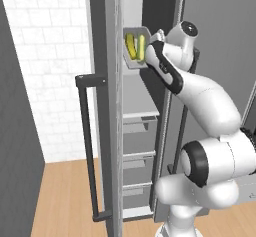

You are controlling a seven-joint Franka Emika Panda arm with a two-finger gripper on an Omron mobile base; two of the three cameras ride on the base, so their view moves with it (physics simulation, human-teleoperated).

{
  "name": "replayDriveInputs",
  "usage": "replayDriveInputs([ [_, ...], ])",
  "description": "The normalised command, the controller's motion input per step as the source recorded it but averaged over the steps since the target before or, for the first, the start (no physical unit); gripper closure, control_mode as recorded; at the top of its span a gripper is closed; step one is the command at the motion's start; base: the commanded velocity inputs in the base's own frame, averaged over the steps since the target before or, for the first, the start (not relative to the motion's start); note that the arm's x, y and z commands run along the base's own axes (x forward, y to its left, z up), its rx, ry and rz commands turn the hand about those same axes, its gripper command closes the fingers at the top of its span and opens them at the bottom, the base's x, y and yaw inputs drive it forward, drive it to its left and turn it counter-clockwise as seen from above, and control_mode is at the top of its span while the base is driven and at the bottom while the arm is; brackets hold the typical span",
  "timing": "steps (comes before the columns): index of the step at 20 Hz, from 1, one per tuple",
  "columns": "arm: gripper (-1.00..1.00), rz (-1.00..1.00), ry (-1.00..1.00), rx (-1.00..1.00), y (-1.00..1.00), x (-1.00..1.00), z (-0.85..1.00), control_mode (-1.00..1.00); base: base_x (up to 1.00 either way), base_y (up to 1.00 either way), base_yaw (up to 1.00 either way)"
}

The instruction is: Take the meat container that has the chicken drumstick and place it on the second highest rack of the freezer. Then take the vegetable container that has the corn and cucumber and place it on the highest rack of the freezer.

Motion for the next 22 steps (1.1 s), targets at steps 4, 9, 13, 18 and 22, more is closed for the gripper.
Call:
replayDriveInputs([
  [4,1.0,0.0,0.0,0.0,0.18,0.53,0.17,-1.0,0.0,0.0,0.0],
  [9,1.0,0.0,-0.01,0.0,0.14,0.41,0.22,-1.0,0.0,0.0,0.0],
  [13,1.0,0.0,-0.04,0.0,0.1,0.31,0.2,-1.0,0.0,0.0,0.0],
  [18,1.0,0.0,-0.01,0.0,0.01,0.49,0.02,-1.0,0.0,0.0,0.0],
  [22,1.0,-0.07,-0.01,0.0,0.0,0.38,0.0,-1.0,0.0,0.0,0.0],
])
